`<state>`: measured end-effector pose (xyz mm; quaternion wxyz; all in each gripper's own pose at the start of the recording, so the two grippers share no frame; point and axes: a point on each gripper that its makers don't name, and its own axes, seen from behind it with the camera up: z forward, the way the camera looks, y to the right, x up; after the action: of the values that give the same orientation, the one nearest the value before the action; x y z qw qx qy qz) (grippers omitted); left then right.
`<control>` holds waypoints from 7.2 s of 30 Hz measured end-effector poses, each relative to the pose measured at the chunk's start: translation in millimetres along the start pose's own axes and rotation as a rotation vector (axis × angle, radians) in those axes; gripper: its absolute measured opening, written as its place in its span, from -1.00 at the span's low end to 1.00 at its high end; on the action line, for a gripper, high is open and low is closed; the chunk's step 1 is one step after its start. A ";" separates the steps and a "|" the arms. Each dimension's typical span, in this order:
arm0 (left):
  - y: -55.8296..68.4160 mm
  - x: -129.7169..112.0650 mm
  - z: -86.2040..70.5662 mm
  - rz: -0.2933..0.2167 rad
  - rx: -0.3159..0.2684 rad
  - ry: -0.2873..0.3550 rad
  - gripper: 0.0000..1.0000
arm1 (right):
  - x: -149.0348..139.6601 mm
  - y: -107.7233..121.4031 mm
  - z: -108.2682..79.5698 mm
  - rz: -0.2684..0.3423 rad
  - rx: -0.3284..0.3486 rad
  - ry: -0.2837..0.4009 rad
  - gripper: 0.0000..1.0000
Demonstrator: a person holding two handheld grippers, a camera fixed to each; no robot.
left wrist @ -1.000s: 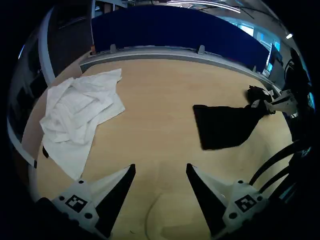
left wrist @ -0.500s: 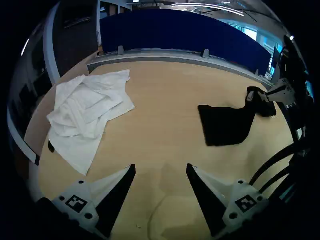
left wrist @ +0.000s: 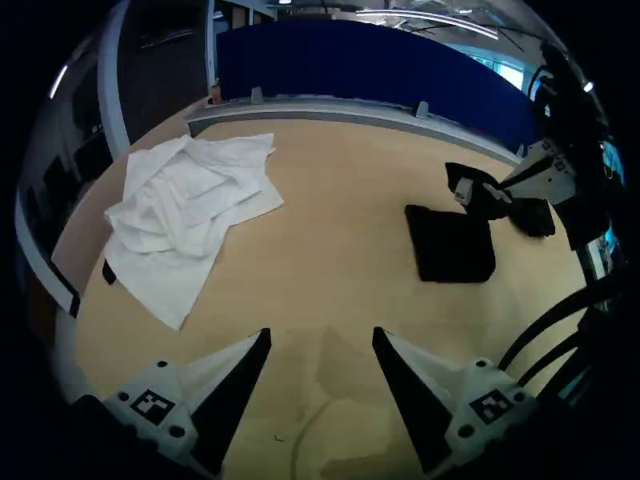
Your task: Fold towel
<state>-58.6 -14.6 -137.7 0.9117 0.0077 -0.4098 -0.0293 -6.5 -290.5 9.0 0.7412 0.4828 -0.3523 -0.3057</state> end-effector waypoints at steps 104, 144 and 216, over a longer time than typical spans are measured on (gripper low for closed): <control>20.6 -8.1 4.5 0.003 -0.031 -0.022 0.89 | -156.9 -26.9 25.4 0.401 -0.069 -0.067 -0.71; 28.2 -0.7 2.3 -0.029 -0.047 -0.002 0.89 | 11.5 42.7 27.6 0.216 -0.086 0.104 -0.76; 39.5 3.4 12.8 -0.002 -0.064 -0.011 0.89 | -155.4 -26.7 33.4 0.398 -0.082 -0.067 -0.15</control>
<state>-64.1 24.8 -125.2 0.9091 -0.0213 -0.4137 -0.0431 -124.6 -193.2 -41.7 0.7938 0.3628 -0.4525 -0.1831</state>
